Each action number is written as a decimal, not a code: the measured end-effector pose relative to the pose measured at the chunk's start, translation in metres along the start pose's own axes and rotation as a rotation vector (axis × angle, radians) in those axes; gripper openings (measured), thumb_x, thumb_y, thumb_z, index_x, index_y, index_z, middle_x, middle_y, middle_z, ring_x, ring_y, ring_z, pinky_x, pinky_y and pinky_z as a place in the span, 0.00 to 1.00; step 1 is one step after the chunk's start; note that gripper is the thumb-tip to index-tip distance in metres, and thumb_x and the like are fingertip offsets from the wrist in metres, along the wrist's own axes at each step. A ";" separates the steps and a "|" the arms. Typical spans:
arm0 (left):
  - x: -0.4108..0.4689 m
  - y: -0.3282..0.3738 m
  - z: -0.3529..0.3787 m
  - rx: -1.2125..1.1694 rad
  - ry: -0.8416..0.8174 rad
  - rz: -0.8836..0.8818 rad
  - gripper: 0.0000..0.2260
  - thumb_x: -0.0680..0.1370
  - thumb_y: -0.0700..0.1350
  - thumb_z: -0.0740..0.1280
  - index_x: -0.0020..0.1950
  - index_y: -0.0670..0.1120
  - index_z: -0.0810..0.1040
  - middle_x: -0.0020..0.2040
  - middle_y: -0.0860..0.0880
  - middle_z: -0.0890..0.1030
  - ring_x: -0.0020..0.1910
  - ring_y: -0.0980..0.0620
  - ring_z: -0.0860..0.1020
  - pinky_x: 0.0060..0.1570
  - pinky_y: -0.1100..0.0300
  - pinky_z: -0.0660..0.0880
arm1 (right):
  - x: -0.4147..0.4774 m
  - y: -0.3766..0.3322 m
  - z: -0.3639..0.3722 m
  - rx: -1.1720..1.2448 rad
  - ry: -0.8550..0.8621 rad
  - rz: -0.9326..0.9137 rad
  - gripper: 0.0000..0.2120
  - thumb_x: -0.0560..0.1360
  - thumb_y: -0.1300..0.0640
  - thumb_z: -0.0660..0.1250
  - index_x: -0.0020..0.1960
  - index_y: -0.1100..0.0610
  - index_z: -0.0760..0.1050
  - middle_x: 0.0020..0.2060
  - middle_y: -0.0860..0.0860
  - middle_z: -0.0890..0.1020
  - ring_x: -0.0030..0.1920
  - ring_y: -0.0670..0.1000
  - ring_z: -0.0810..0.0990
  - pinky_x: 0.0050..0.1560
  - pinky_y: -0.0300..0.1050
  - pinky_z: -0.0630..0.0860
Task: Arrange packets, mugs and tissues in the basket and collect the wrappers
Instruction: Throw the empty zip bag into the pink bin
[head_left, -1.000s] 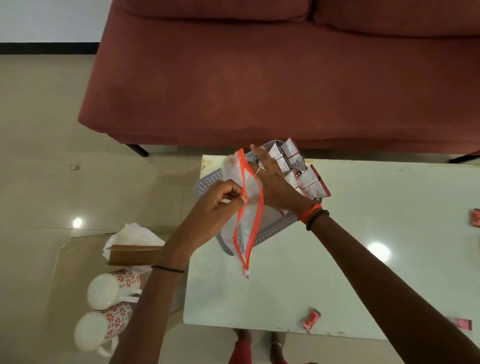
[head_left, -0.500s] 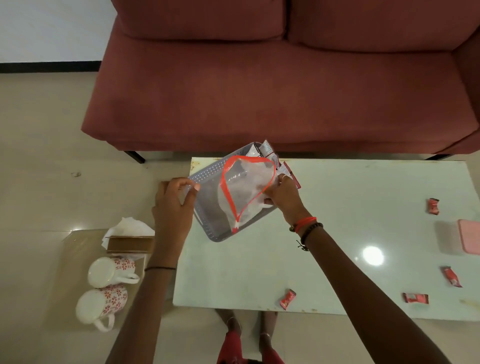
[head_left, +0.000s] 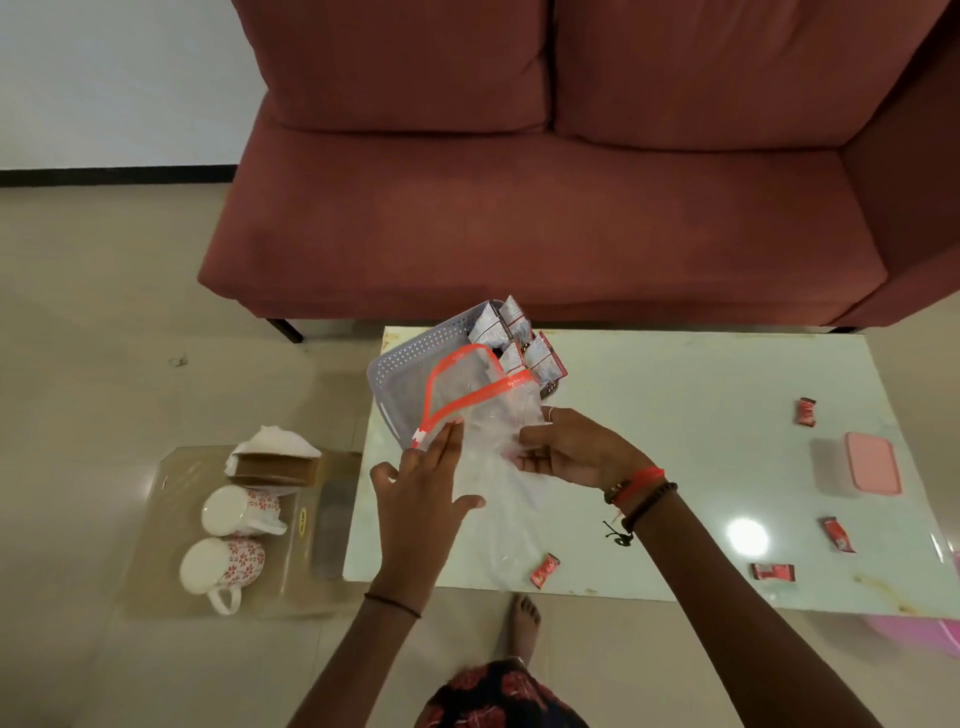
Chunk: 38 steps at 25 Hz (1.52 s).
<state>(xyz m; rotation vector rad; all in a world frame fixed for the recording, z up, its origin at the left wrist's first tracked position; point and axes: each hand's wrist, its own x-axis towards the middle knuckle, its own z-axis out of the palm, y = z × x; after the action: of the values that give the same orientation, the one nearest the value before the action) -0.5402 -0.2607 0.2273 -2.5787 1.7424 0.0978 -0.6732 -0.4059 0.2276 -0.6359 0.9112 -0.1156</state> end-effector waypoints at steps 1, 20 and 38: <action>-0.002 0.000 -0.001 -0.051 -0.010 0.014 0.37 0.64 0.64 0.71 0.71 0.53 0.68 0.62 0.54 0.80 0.52 0.49 0.79 0.44 0.54 0.66 | -0.006 0.003 -0.001 0.009 -0.036 0.029 0.10 0.78 0.71 0.57 0.49 0.60 0.74 0.35 0.52 0.86 0.34 0.47 0.85 0.35 0.38 0.82; -0.106 0.119 0.000 -0.921 -0.341 -0.048 0.23 0.71 0.42 0.73 0.61 0.53 0.68 0.44 0.52 0.83 0.39 0.58 0.79 0.44 0.58 0.77 | -0.170 0.138 -0.096 -1.153 0.200 -0.557 0.59 0.58 0.37 0.76 0.74 0.37 0.38 0.73 0.31 0.47 0.74 0.37 0.40 0.74 0.49 0.43; -0.039 0.605 0.114 -0.882 -0.604 0.250 0.13 0.78 0.49 0.64 0.59 0.45 0.73 0.55 0.48 0.78 0.37 0.54 0.76 0.40 0.72 0.71 | -0.346 0.213 -0.545 -0.072 1.330 -0.227 0.18 0.65 0.59 0.74 0.53 0.58 0.75 0.40 0.53 0.84 0.38 0.50 0.81 0.36 0.37 0.76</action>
<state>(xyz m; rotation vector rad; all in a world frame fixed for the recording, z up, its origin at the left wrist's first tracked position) -1.1196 -0.4439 0.1235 -2.2657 1.9864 1.7818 -1.3413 -0.3630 0.1089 -0.7032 2.1189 -0.7737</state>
